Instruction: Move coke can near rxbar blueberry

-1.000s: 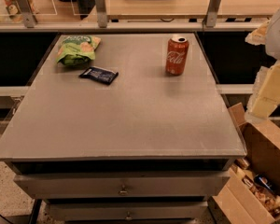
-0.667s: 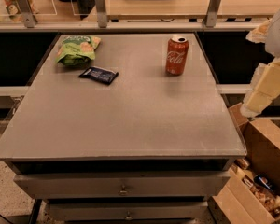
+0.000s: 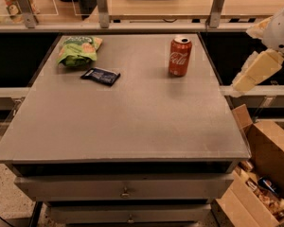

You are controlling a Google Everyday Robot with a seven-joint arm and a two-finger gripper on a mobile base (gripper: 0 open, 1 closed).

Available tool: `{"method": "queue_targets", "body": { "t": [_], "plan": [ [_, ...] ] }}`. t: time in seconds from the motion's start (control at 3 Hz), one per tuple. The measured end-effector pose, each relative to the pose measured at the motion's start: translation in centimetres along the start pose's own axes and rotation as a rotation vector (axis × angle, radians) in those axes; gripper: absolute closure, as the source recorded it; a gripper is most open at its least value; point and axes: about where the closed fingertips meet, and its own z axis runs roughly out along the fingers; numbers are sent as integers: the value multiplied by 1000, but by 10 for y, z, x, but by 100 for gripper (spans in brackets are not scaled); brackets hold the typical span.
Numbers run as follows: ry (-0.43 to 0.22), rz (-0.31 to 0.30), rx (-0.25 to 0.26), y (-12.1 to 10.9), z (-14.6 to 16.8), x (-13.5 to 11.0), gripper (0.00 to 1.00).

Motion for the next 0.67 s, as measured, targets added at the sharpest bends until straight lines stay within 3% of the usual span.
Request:
{"method": "queue_targets", "body": {
  "t": [0.67],
  "plan": [
    [-225, 70, -15, -51, 58, -26, 0]
  ]
}}
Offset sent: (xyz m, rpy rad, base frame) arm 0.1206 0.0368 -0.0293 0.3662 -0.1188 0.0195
